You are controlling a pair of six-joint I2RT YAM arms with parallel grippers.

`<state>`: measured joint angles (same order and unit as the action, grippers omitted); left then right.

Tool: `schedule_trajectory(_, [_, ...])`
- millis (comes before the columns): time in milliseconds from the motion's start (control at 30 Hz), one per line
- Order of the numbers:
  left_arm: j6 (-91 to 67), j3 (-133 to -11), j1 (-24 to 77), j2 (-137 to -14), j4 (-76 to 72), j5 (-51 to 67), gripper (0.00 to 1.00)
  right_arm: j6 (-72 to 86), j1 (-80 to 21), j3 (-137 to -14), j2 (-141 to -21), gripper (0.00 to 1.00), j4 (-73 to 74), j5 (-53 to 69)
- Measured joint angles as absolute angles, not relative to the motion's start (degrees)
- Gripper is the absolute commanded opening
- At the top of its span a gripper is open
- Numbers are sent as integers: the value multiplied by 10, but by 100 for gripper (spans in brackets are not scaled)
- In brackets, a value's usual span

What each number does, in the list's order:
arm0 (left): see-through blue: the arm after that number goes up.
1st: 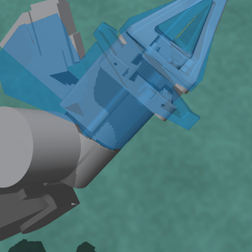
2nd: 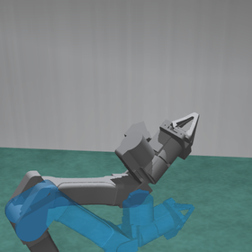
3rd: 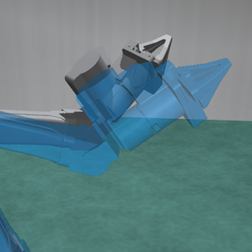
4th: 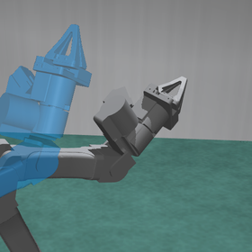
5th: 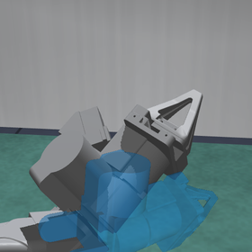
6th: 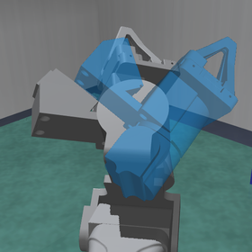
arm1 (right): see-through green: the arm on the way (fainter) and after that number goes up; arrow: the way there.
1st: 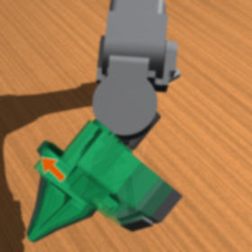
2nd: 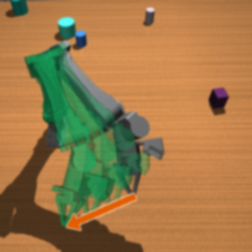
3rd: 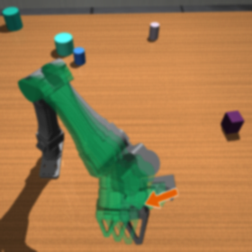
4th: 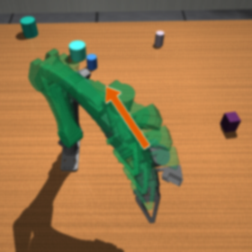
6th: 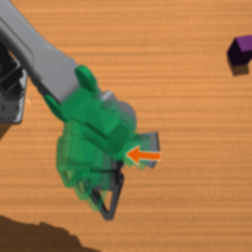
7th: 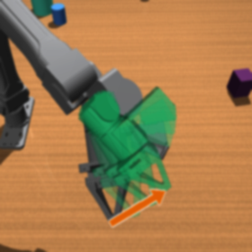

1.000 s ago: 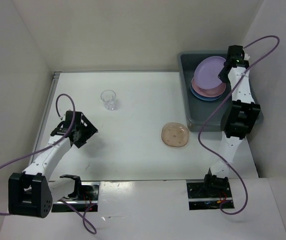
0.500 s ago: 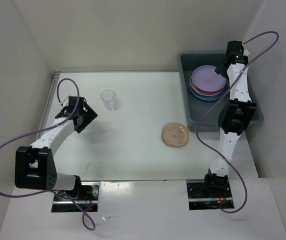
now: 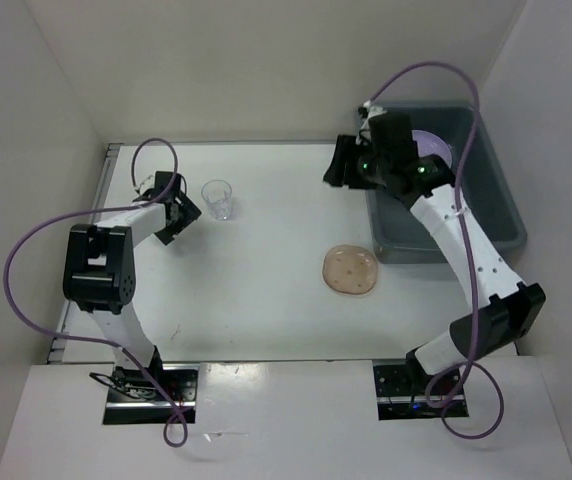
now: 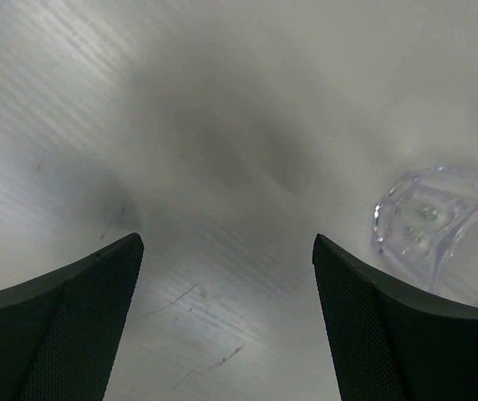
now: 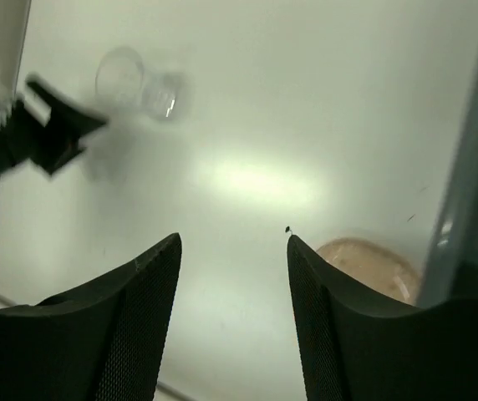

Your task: Place the mixed dishes into the plastic bin

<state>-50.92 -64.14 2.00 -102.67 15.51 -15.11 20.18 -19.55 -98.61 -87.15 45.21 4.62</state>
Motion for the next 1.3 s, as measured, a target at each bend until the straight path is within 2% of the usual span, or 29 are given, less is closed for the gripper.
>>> schedule_trajectory(100, [-509, -675, 20, -1064, 142, -156, 90, 207, -232, -884, -834, 61, 444, 65])
schedule_trajectory(333, [-509, -744, 20, -1129, 116, -161, 90, 245, -222, -698, -795, 63, 471, 62])
schedule_trajectory(700, [-514, -774, 17, -1161, 65, -98, 90, 313, -222, -608, -688, 63, 544, -20])
schedule_trajectory(967, [-514, -786, 36, -1175, 42, -66, 88, 402, -227, -586, -692, 63, 585, -72])
schedule_trajectory(1300, [-513, -799, 67, -1189, 25, -39, 88, 400, -362, -613, -800, 64, 576, -74])
